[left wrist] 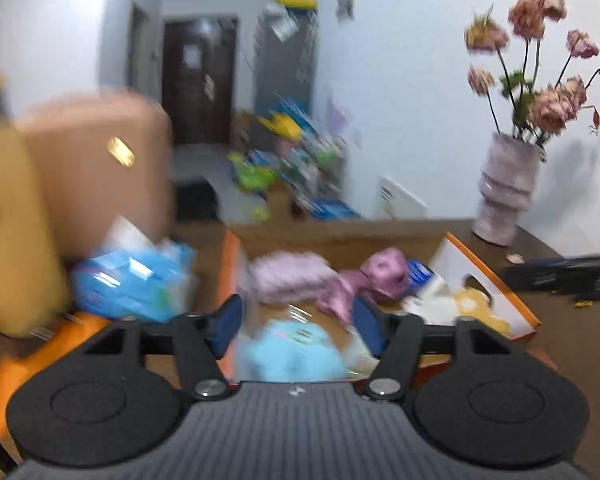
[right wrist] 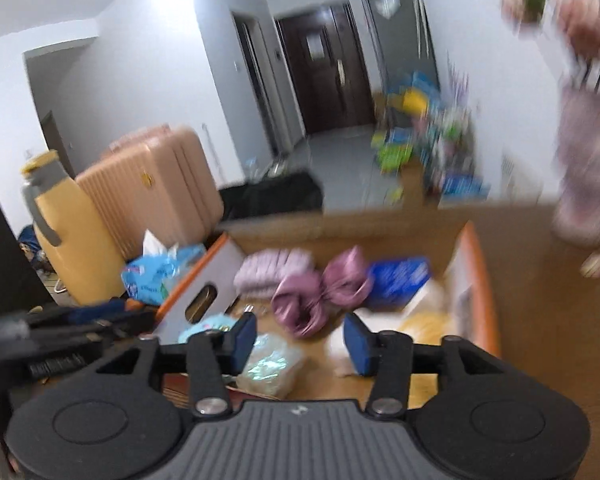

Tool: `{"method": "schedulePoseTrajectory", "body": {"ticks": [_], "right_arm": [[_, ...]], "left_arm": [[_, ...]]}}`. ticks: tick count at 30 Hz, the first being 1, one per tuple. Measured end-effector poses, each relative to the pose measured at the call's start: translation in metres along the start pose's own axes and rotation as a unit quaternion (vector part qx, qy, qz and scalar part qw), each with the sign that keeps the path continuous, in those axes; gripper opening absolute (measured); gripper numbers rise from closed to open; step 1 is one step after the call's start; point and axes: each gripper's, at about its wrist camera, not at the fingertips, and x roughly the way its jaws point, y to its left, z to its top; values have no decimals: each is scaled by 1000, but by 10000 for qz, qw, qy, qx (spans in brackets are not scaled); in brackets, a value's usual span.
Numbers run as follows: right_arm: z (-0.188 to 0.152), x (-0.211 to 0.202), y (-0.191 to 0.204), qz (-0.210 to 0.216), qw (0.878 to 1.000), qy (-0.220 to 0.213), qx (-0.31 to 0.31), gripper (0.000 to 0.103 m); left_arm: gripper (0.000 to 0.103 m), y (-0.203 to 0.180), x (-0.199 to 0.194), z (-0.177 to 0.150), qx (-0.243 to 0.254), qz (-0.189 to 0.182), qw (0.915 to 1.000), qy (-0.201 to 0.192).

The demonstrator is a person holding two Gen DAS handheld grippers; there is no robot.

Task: Organize soft objects
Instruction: 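Withdraw both tools from the box toward the lilac sachet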

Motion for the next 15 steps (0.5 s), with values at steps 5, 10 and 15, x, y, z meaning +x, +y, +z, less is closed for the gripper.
{"method": "schedulePoseTrajectory", "body": {"ticks": [5, 10, 15], "right_arm": [[-25, -103, 7, -912, 9874, -841, -987, 79], [-50, -157, 11, -1149, 9803, -1151, -1119, 81], [-63, -180, 27, -899, 9797, -1352, -1180, 84]], "left_arm": [[84, 14, -82, -19, 316, 436, 9967, -609], [87, 24, -130, -37, 43, 712, 9944, -774], [87, 13, -157, -46, 13, 743, 9930, -916]]}}
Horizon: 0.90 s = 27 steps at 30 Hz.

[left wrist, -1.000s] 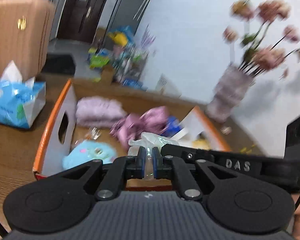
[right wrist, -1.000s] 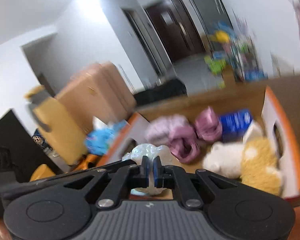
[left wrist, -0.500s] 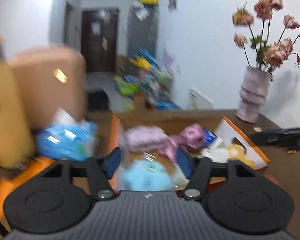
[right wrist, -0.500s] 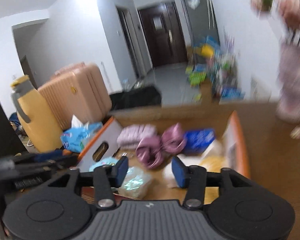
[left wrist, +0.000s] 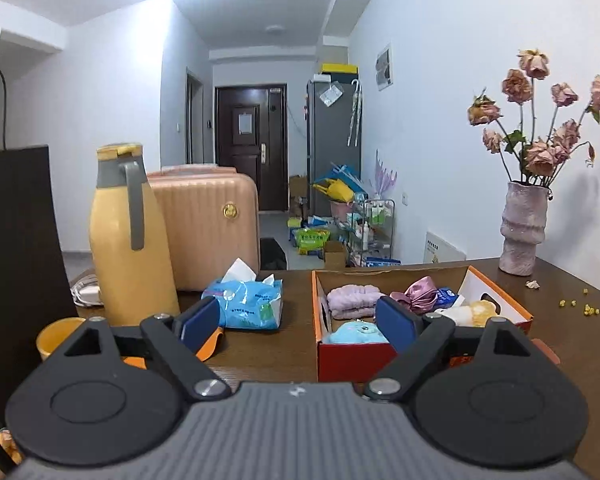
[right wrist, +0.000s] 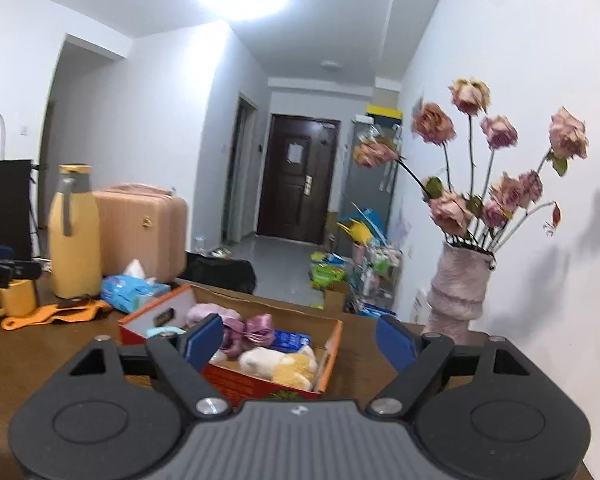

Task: Organize soft objects
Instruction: 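Withdraw both tools from the box toward the lilac sachet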

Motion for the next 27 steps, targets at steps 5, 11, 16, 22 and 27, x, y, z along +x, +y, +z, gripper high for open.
{"method": "schedulePoseTrajectory", "body": {"ticks": [5, 11, 16, 22, 27], "right_arm": [[-32, -29, 13, 123, 9996, -46, 255, 85], [-103, -64, 38, 153, 9984, 251, 480, 85], [-133, -57, 31, 359, 9918, 651, 1043, 85], [-133, -9, 1, 402, 9828, 761, 1631, 85], [-134, 65, -8, 604, 9747, 1009, 1900, 84]], "left_arm": [[87, -16, -40, -30, 8, -8, 9999, -116], [87, -41, -76, -88, -257, -313, 9984, 396], [87, -66, -56, -108, -126, -672, 9934, 919], [87, -91, -4, -103, -215, -1127, 9858, 1226], [87, -108, 53, -107, -642, -1733, 9639, 1918]]}}
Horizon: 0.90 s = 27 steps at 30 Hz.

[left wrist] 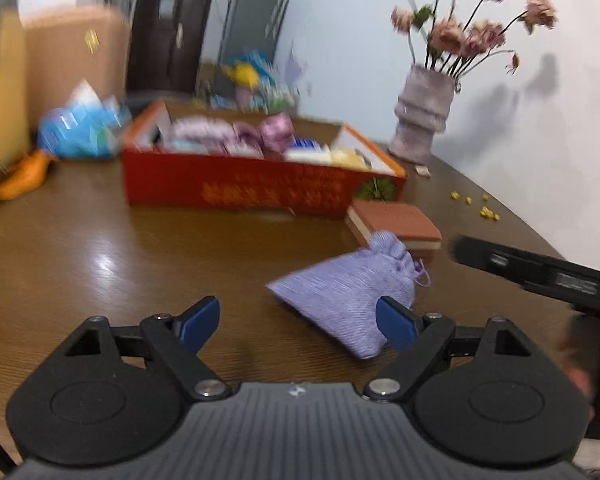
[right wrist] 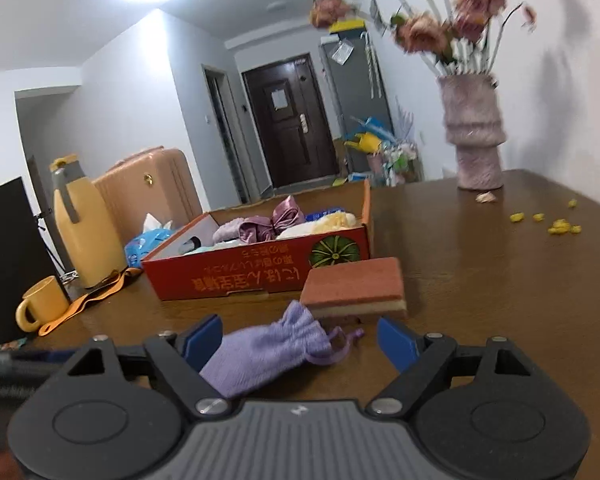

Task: Organize soft objects
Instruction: 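Withdraw both tools from the box toward the lilac sachet, then grasp the lilac drawstring sachet with both tools together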

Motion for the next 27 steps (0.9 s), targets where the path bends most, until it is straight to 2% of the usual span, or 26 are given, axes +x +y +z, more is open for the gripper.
{"method": "schedulePoseTrajectory", "body": {"ticks": [3, 5, 6, 7, 8, 12, 13, 14, 17, 22, 27], "right_arm": [[5, 41, -4, 85, 9995, 298, 111, 74], [5, 61, -4, 79, 9985, 524, 99, 65], [3, 68, -3, 60, 9980, 632, 59, 61], [0, 73, -3, 79, 9975, 706, 39, 53], [-4, 76, -3, 100, 9968, 791, 62, 44], [-13, 67, -3, 203, 9959, 869, 136, 31], [-16, 60, 0, 216, 9959, 872, 116, 27], [-20, 52, 3, 245, 9957, 888, 81, 22], [-32, 24, 15, 361, 9952, 910, 67, 17], [-54, -24, 39, 369, 9963, 779, 57, 16], [-71, -57, 62, 405, 9969, 669, -69, 16]], "left_arm": [[78, 7, 20, 4, -387, -253, 9987, 206], [51, 11, 31, 5, -486, -390, 9976, 298], [46, 14, 37, 5, -537, -516, 9964, 404], [42, 16, 42, 5, -633, -623, 9949, 480], [38, 19, 45, 4, -720, -702, 9935, 533], [16, 25, 47, 1, -831, -887, 9909, 574], [8, 27, 44, -1, -817, -964, 9904, 554], [5, 28, 40, -1, -784, -1028, 9902, 525], [4, 29, 21, -8, -596, -1025, 9920, 439], [4, 29, -22, -33, -408, -1098, 9920, 470], [4, 26, -60, -54, -193, -976, 9942, 419]]}}
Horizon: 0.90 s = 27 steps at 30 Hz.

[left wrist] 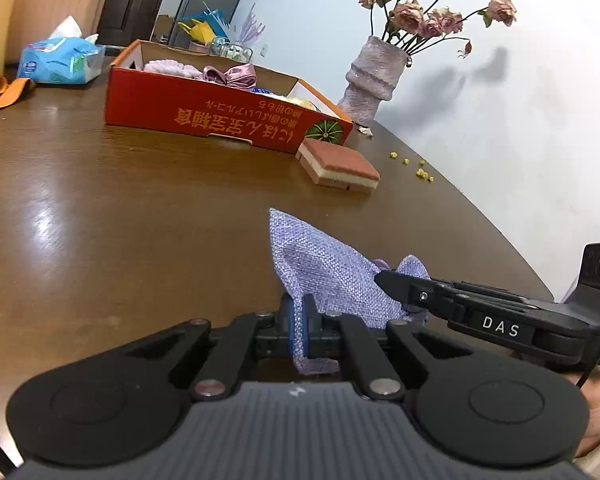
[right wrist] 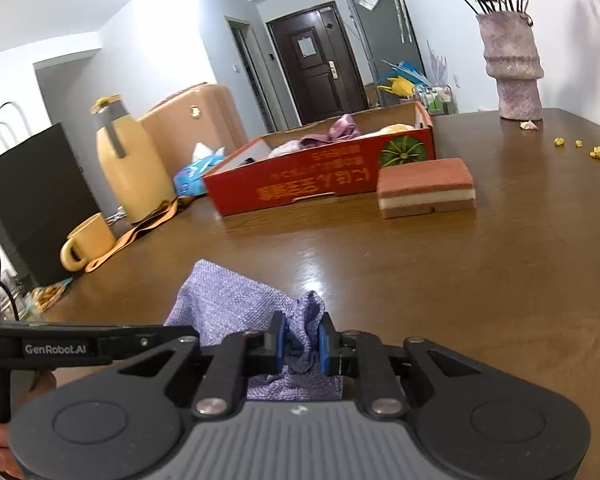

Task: Organize soft objects
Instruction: 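Grasp the lilac drawstring sachet with both tools together, then carry the lilac sachet into the box and open both tools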

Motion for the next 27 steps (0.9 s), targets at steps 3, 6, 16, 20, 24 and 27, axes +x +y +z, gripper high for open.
{"method": "schedulePoseTrajectory", "body": {"ticks": [3, 6, 16, 20, 24, 27], "right_arm": [[-4, -9, 9, 17, 10000, -81, -4, 16], [-2, -18, 16, -2, 9998, -203, -83, 16], [68, -9, 3, 32, 9964, -800, -289, 15], [149, 30, -11, -16, 9918, -1115, -622, 15], [215, 109, -41, -83, 9964, -712, -447, 15], [236, 171, -63, -122, 9992, -207, -304, 15]], "left_arm": [[4, -3, -12, -4, -1, 60, 9999, -90], [4, -8, -23, -4, 81, 49, 9997, -235], [4, -17, -7, 71, 563, -83, 9955, -757], [4, -14, 28, 149, 844, -16, 9906, -1075], [4, 7, 95, 218, 810, 297, 9924, -876], [4, 26, 150, 241, 722, 722, 9934, -518]]}}
